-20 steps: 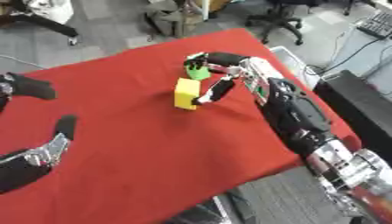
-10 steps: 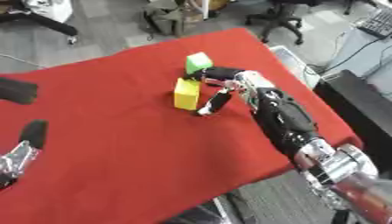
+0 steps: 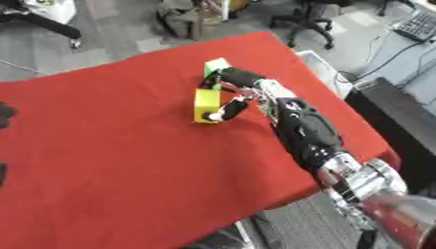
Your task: Pick up the objects with one hand, pass them to the other hand, and then place them into the box on the other side of the table.
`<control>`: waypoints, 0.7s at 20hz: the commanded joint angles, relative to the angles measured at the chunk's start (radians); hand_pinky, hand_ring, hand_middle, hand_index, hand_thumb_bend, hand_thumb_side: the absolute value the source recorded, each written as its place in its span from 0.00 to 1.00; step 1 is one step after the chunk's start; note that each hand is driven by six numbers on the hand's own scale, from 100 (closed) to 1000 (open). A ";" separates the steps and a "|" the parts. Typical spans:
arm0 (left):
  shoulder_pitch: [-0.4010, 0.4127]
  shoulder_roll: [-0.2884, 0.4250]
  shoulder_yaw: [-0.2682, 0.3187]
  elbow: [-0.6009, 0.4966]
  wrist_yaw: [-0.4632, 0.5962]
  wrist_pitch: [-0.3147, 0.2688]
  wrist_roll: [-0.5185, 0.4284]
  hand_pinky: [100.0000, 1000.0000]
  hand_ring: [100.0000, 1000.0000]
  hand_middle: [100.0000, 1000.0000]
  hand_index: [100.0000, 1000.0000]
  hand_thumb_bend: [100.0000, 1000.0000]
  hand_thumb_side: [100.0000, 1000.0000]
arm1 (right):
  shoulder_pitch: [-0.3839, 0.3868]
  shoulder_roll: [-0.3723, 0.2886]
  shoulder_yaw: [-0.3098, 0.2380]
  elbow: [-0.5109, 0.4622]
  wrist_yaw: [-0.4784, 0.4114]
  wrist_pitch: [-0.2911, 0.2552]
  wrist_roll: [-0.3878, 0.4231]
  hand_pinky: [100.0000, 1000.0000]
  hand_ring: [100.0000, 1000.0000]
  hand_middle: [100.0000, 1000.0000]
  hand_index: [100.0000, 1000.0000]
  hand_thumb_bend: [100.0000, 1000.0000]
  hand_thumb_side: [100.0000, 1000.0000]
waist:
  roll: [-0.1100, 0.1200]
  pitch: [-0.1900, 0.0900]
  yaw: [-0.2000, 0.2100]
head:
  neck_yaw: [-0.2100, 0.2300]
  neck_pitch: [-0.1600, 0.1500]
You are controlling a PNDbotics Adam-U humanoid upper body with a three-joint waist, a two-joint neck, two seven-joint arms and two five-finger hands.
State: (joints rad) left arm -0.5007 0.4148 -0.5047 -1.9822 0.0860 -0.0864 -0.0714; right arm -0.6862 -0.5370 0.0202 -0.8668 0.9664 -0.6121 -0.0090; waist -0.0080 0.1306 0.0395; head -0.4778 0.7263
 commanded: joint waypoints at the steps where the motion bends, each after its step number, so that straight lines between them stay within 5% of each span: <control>1: -0.009 0.019 0.032 -0.018 0.018 -0.004 -0.039 0.91 0.73 0.55 0.58 0.18 0.13 | -0.015 -0.015 0.004 -0.045 -0.022 0.001 -0.053 0.82 0.65 0.43 0.63 0.27 0.35 | -0.003 -0.015 0.000 | -0.002 -0.014; 7: 0.000 0.022 0.044 -0.018 0.028 0.002 -0.046 0.91 0.73 0.55 0.58 0.17 0.14 | 0.000 -0.011 0.033 -0.114 -0.034 -0.022 -0.115 0.81 0.63 0.40 0.61 0.22 0.31 | -0.004 -0.020 -0.005 | 0.017 -0.014; 8: 0.003 0.024 0.047 -0.018 0.028 0.004 -0.043 0.91 0.73 0.55 0.58 0.17 0.14 | 0.004 -0.010 0.036 -0.133 -0.043 -0.027 -0.121 0.80 0.63 0.40 0.61 0.23 0.42 | -0.004 -0.021 -0.007 | 0.027 -0.015; 9: 0.009 0.026 0.050 -0.018 0.028 0.006 -0.038 0.91 0.72 0.55 0.58 0.16 0.14 | 0.010 -0.009 0.040 -0.154 -0.054 -0.032 -0.126 0.80 0.63 0.39 0.61 0.21 0.30 | -0.004 -0.021 -0.009 | 0.040 -0.016; 12: 0.034 0.037 0.075 -0.018 0.023 0.023 -0.007 0.91 0.72 0.54 0.58 0.15 0.15 | 0.026 0.000 0.053 -0.222 -0.094 -0.058 -0.154 0.79 0.63 0.39 0.61 0.19 0.26 | -0.003 -0.024 -0.017 | 0.126 -0.016; 14: 0.060 0.047 0.104 -0.018 0.025 0.043 0.021 0.92 0.71 0.54 0.58 0.14 0.15 | 0.035 0.013 0.061 -0.269 -0.123 -0.083 -0.180 0.78 0.63 0.38 0.61 0.18 0.23 | -0.001 -0.026 -0.026 | 0.225 -0.015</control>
State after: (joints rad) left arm -0.4328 0.4385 -0.4254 -1.9823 0.1090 -0.0508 -0.0656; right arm -0.6373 -0.5100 0.0818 -1.0919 0.8635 -0.6837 -0.1738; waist -0.0082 0.1244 0.0126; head -0.2962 0.7231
